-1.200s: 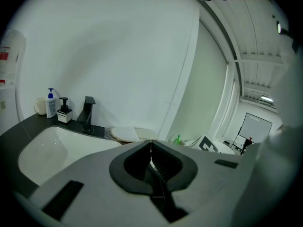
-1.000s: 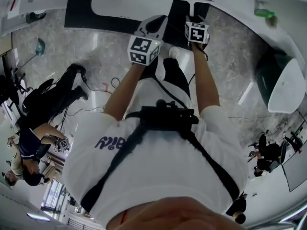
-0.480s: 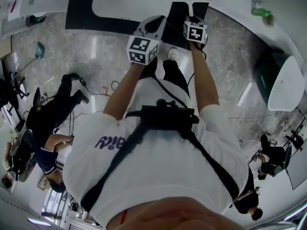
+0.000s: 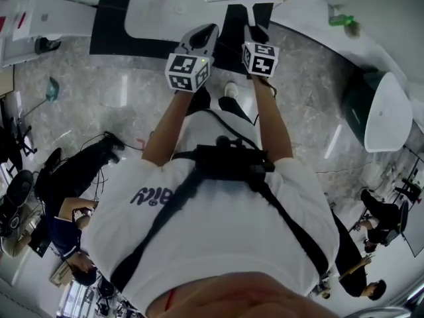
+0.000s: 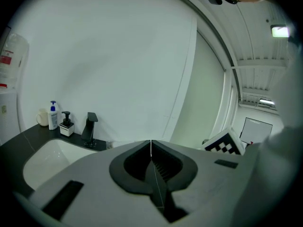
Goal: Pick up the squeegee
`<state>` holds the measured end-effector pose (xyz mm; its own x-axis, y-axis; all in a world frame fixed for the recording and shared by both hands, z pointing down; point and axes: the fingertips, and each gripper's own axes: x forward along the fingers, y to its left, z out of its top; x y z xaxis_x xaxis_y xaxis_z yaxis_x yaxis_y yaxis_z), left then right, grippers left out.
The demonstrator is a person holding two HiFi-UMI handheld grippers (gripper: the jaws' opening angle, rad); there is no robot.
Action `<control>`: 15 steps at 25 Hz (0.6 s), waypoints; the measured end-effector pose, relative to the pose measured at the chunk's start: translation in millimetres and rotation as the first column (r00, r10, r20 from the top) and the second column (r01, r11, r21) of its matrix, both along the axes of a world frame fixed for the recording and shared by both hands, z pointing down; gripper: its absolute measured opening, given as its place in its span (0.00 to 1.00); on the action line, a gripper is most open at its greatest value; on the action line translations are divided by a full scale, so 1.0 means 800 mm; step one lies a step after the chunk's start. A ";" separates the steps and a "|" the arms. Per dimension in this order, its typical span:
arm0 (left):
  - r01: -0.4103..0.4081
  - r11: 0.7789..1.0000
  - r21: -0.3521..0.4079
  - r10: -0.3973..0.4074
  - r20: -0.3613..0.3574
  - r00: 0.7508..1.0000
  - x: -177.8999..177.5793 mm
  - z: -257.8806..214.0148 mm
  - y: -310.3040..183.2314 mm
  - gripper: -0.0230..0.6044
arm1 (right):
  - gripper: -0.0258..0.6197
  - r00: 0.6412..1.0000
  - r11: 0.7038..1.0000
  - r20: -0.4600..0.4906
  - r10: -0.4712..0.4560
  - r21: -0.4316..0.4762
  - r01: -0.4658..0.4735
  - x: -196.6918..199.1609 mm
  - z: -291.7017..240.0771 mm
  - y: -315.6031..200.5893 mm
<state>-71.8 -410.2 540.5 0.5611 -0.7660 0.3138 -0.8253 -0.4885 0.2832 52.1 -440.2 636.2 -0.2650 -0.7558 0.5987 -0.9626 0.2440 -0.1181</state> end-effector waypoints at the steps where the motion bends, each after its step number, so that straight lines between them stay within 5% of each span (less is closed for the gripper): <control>1: 0.003 1.000 0.016 -0.003 -0.001 1.000 -0.001 -0.010 -0.003 0.05 | 0.20 1.000 0.999 0.017 0.005 0.045 -0.006 0.000 -0.024 -0.003; 9: 0.041 0.985 0.166 -0.037 -0.026 0.999 -0.014 -0.108 -0.009 0.05 | 0.20 0.993 0.934 0.120 0.016 0.353 -0.058 0.006 -0.203 0.007; 15: 0.028 0.964 0.264 -0.017 -0.046 0.999 -0.006 -0.171 -0.011 0.05 | 0.20 0.980 0.871 0.199 -0.002 0.481 -0.096 0.015 -0.299 0.024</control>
<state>-76.5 -418.6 403.8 0.5512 -0.8311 0.0738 -0.8268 -0.5323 0.1817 63.7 -420.6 397.1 -0.2917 -0.9518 0.0947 -0.9461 0.2725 -0.1750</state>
